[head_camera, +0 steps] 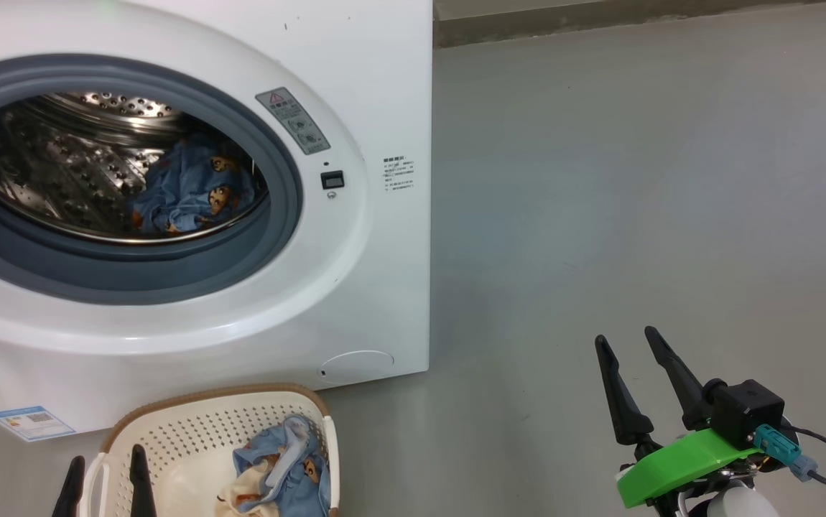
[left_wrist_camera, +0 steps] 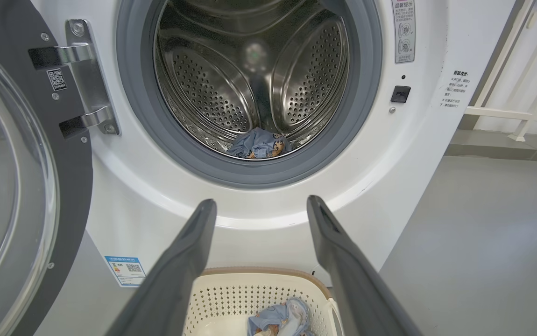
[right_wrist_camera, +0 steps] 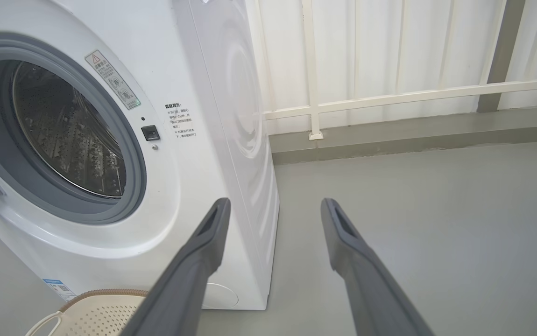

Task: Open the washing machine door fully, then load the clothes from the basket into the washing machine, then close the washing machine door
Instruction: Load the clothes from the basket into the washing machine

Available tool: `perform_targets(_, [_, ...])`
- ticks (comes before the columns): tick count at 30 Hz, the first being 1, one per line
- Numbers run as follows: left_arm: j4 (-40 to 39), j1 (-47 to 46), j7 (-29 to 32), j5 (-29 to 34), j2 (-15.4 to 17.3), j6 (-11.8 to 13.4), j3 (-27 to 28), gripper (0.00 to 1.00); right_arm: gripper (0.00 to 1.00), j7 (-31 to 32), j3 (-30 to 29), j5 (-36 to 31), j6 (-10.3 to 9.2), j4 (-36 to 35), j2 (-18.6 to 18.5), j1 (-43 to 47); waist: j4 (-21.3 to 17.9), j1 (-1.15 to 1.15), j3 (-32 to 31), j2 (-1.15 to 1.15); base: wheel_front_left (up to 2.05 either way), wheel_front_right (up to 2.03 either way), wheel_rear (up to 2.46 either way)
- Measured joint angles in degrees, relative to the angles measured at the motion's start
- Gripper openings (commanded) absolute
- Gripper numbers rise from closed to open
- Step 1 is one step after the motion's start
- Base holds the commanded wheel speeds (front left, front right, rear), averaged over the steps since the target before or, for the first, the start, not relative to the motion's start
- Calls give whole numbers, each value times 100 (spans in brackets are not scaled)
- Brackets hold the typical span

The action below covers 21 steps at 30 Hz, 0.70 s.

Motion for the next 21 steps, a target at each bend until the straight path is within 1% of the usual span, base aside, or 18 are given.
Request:
perform_targets(13, [23,-1,0,-42,0,46,-4,100,100,0,-8,0,0,-29,0,0,11,0,33,0,0,0,0])
perform_targets(21, [221,-2,0,-145,0,46,-18,100,100,0,-7,0,0,-31,0,1,2,0,123,0,0,0,0])
